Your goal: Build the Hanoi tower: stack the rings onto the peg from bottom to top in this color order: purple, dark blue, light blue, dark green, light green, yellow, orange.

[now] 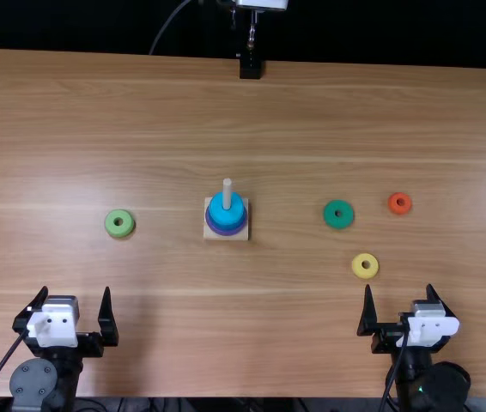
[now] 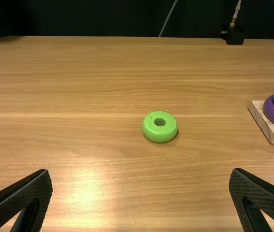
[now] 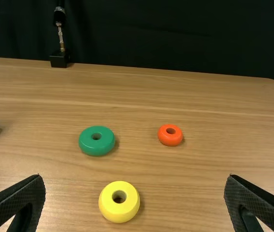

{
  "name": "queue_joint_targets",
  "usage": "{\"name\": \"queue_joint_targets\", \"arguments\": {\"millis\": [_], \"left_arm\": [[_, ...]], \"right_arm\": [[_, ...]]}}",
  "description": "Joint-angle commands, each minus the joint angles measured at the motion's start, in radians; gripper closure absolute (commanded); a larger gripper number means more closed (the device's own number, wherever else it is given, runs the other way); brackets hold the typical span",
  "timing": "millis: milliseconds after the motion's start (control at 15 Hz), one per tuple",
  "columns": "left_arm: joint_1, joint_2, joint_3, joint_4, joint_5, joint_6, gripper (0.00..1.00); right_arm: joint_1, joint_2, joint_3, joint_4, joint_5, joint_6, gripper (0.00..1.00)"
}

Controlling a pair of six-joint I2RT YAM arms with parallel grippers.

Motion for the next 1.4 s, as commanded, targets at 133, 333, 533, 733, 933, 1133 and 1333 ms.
{"name": "queue_joint_targets", "arguments": {"millis": [133, 333, 533, 733, 933, 1133, 1333], "left_arm": [[0.006, -0.012, -0.105, -0.08, -0.007, 0.004, 0.0], [0.006, -0.012, -0.105, -0.08, -0.007, 0.004, 0.0], [0.006, -0.012, -0.105, -0.08, -0.007, 0.004, 0.0], [0.006, -0.012, -0.105, -0.08, -0.007, 0.004, 0.0], [0.006, -0.012, -0.105, -0.08, -0.007, 0.004, 0.0], [0.006, -0.012, -0.105, -0.08, -0.007, 0.004, 0.0], [0.006, -0.012, -0.105, -0.08, -0.007, 0.004, 0.0]], "right_arm": [[-0.006, -0.013, -0.056, -0.069, -0.005, -0.001, 0.0], [-0.006, -0.013, -0.056, -0.073, -0.001, 0.006, 0.0], [-0.073, 0.004, -0.034, -0.04, -0.003, 0.01, 0.0], [-0.107, 0.165, 0.202, 0.008, -0.005, 0.019, 0.0], [-0.075, 0.49, 0.476, 0.008, 0.0, 0.012, 0.0], [0.053, 0.737, 0.737, -0.075, 0.002, 0.014, 0.0], [0.148, 1.017, 0.995, -0.307, 0.002, 0.015, 0.0]]}}
